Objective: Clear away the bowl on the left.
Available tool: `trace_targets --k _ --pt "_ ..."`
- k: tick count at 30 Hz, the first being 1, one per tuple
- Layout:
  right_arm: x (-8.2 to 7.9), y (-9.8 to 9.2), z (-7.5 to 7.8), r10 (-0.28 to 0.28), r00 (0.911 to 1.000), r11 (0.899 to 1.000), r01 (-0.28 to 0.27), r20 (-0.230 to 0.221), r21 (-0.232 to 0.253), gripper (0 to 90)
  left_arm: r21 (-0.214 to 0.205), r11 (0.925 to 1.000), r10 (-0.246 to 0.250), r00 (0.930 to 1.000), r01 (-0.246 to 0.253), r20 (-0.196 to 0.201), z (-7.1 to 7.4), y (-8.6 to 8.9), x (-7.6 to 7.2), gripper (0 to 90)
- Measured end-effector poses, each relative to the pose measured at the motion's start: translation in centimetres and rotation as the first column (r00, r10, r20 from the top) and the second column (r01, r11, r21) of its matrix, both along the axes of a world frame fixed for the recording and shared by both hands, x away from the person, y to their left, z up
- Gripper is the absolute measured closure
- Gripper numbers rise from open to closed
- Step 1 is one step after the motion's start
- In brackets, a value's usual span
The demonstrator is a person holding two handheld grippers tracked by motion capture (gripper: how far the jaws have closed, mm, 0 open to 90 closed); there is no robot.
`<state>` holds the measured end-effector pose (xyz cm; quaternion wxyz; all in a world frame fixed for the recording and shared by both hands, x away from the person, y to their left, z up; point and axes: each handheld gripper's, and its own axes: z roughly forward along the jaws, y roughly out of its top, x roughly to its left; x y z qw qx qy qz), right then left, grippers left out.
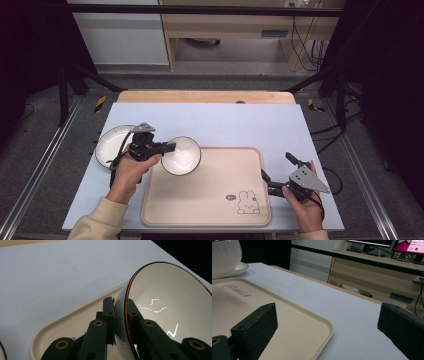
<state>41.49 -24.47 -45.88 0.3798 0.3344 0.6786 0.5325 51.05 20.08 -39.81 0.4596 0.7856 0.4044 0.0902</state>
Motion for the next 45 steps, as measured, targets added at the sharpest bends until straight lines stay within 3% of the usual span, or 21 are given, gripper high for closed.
trace_targets --k 10,14,29,45 --pt "-0.1 0.1 0.0 0.003 1.0000 1.000 -0.003 0.000 -0.005 2.9 0.038 0.9989 -0.026 0.9992 0.028 -0.031 -1.6 -1.5 0.0 81.7" --pt "-0.1 0.1 0.0 0.004 1.0000 1.000 -0.004 -0.004 -0.006 2.9 0.030 0.9986 -0.042 0.9981 0.044 -0.044 -2.2 -2.3 -0.1 81.7" --pt "-0.2 0.1 0.1 0.012 0.9999 1.000 -0.012 -0.003 0.001 2.7 0.059 0.9898 -0.124 0.9881 0.130 -0.091 -3.8 -5.6 -1.1 81.7" --pt "-0.3 -0.1 0.2 0.017 0.9999 1.000 -0.017 0.000 0.012 2.7 0.076 0.9833 -0.154 0.9790 0.165 -0.133 -4.7 -6.8 -1.0 81.6"
